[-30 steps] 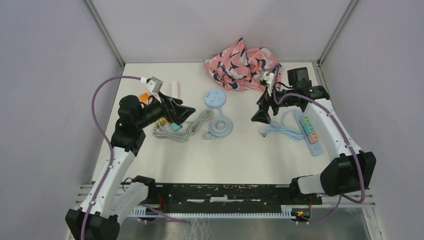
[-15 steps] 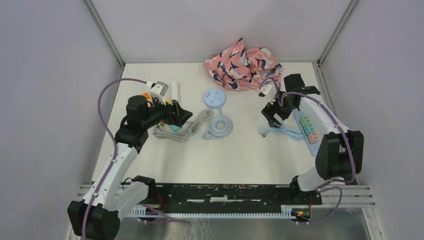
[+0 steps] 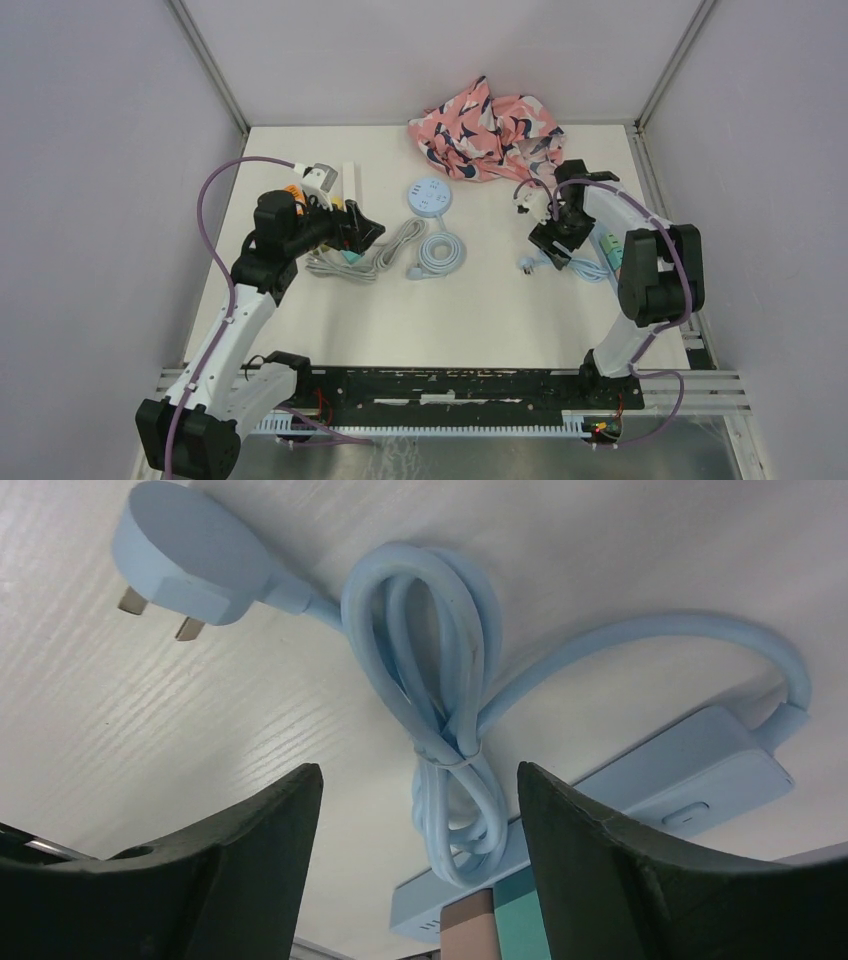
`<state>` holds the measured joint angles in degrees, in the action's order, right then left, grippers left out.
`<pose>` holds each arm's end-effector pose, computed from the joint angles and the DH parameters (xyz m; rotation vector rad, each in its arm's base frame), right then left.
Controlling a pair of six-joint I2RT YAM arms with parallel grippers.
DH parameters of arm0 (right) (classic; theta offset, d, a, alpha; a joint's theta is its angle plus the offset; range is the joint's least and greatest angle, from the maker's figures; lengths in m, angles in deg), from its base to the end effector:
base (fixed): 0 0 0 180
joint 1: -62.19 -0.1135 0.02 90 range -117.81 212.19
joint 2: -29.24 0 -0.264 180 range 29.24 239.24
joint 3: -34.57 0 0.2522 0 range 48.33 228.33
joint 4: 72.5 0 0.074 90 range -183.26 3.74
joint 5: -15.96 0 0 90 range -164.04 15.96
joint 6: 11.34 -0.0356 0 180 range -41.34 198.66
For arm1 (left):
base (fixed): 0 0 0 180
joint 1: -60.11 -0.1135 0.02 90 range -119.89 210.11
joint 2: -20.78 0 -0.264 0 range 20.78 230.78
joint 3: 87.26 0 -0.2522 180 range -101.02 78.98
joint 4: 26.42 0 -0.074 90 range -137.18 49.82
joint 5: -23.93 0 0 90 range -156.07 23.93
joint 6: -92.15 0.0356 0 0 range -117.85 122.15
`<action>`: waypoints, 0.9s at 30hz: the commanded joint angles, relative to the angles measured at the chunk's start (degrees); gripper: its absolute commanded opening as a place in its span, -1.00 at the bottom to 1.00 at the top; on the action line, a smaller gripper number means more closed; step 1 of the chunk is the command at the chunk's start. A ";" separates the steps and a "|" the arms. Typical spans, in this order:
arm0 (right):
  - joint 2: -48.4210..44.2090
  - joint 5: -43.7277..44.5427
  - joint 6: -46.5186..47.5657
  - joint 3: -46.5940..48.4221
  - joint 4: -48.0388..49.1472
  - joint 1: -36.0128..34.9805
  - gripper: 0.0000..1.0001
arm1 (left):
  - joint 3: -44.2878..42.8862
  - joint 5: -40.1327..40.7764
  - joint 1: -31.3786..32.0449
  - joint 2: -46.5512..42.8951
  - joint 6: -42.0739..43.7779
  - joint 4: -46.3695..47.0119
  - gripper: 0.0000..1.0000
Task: Pull the plug off the socket
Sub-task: Move the socket to the center of the board.
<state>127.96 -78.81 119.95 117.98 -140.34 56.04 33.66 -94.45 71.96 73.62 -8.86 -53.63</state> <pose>0.3142 0.0368 0.1992 -1.2144 2.7453 0.0650 0.2016 -0.0596 0.3136 0.3503 1.9307 -0.7426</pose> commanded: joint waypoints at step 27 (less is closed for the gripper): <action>5.64 -5.54 -3.38 6.66 -7.54 0.59 -0.61 | -0.34 0.88 -0.16 -0.33 2.48 0.67 0.99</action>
<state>134.95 -76.69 117.51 120.97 -143.05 56.67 33.66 -94.01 71.96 73.62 -8.86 -53.83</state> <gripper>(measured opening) 0.251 0.991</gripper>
